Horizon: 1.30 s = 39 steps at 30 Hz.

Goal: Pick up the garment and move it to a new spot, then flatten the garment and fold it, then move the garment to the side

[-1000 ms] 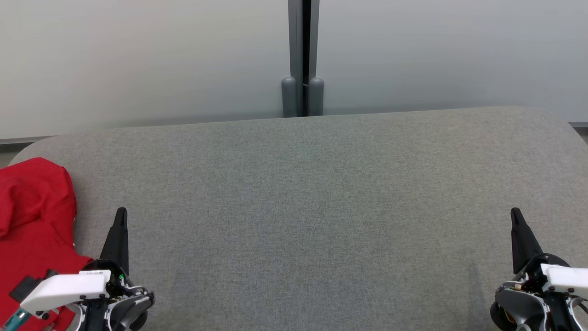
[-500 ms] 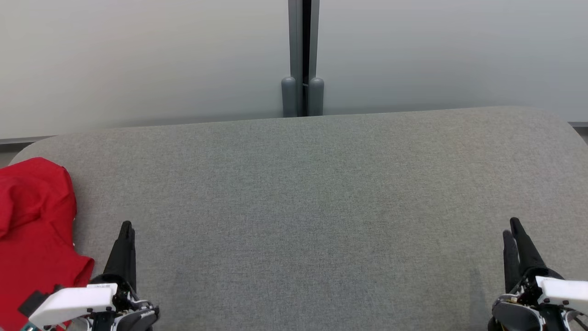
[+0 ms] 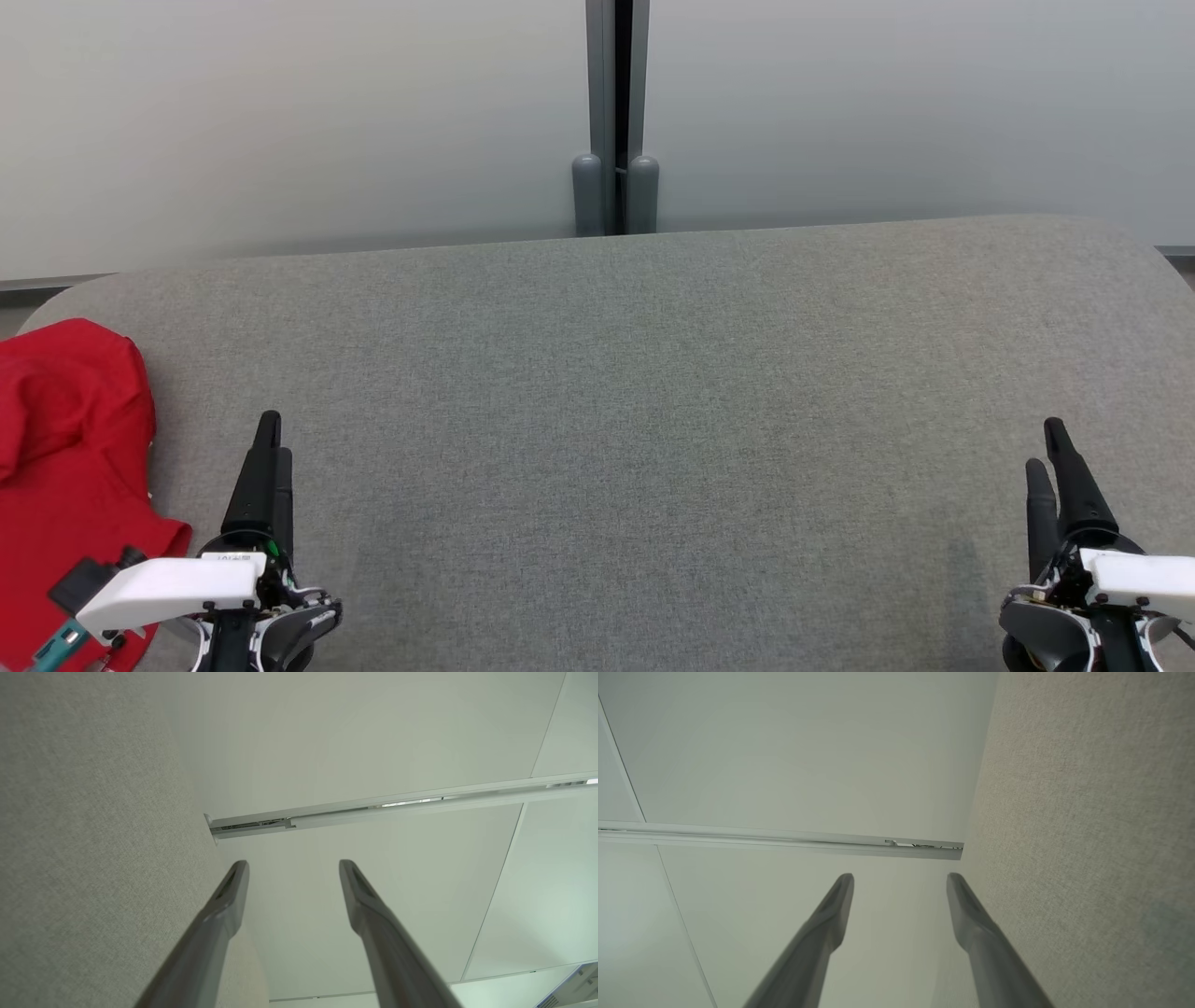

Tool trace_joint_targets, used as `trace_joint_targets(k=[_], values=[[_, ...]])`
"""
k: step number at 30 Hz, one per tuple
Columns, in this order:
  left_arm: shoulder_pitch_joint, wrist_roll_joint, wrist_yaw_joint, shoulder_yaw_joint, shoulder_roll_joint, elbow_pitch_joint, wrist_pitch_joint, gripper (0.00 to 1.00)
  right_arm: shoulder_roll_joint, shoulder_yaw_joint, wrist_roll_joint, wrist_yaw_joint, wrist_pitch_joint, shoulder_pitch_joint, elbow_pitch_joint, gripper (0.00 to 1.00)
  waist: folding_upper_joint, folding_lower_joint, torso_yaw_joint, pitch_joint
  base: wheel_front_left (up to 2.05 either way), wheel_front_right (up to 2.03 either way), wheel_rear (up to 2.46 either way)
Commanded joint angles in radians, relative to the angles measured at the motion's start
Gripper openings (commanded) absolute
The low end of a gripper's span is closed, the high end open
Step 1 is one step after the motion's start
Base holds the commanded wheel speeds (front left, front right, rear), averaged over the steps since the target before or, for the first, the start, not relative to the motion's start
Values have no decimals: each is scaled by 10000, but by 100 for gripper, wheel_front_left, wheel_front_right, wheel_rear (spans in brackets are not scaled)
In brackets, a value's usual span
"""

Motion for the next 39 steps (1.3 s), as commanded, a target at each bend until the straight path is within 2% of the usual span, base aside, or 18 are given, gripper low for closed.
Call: trace_joint_targets(k=[1, 5, 17, 39], values=[[-420, 243, -11, -92, 141, -211, -93, 100, -197, 94, -238, 2, -140, -285, -208, 100, -1, 0, 3, 0, 0, 0, 0], [-520, 1106, -11, -115, 170, -309, -271, 100, -419, 263, -959, 2, -339, -355, -216, 100, -1, 0, 8, -2, 0, 0, 0], [-583, 3730, -12, -382, 205, -747, -760, 100, -486, 187, -3255, 2, -825, -388, -552, 100, -1, 0, 34, -43, 0, 0, 0], [-670, 7309, -14, -863, 366, -810, -1466, 100, -761, 583, -6830, 3, -1367, -219, -833, 100, -1, 0, 92, -103, 0, 0, 0]])
